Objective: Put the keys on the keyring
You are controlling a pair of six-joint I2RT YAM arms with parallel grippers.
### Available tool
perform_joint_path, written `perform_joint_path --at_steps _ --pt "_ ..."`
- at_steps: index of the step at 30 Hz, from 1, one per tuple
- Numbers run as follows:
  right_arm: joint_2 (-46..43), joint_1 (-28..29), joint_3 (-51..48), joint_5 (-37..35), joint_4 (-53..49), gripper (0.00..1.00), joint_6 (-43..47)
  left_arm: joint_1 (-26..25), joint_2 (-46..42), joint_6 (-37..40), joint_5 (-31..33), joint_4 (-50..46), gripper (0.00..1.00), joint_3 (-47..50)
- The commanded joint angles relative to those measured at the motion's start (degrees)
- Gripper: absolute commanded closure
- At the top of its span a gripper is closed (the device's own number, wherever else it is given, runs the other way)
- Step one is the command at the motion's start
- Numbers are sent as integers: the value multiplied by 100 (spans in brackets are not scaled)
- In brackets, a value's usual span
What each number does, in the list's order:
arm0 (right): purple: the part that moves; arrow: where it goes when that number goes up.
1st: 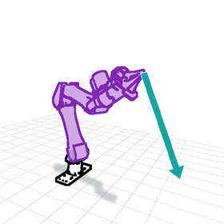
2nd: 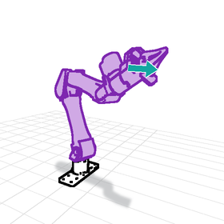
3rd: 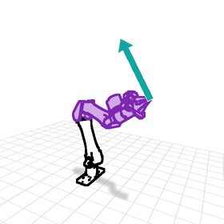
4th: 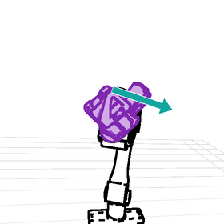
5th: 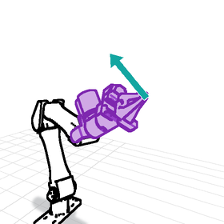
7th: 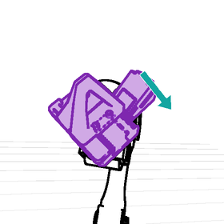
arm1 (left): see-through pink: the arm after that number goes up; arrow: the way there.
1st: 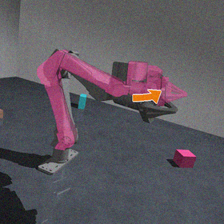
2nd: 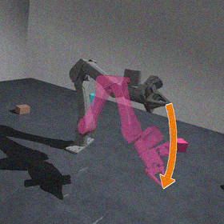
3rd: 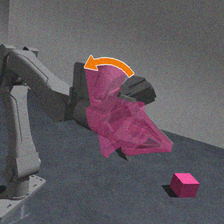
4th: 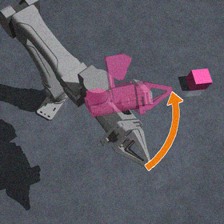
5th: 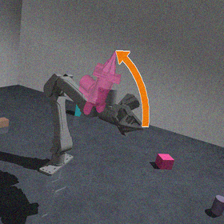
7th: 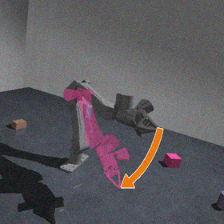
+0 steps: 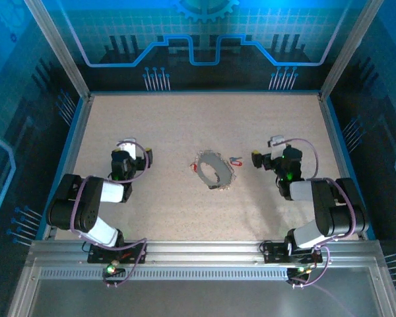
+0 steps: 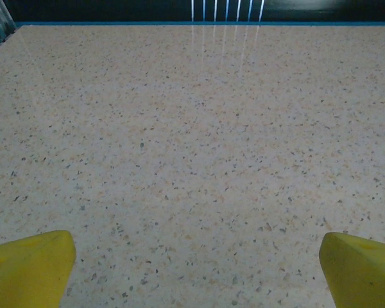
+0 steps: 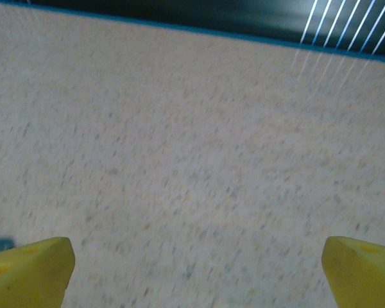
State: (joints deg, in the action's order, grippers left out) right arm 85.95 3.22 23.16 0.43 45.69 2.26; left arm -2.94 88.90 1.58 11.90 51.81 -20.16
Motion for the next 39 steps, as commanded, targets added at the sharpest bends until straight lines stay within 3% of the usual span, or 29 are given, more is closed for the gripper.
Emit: perform_joint_path --at_steps 1,39 --pt "18 -32 184 -138 -325 0 -136 30 2 -97 -88 207 1 -121" --pt "27 -62 181 -89 -298 0 -151 39 -4 -97 -83 198 1 -128"
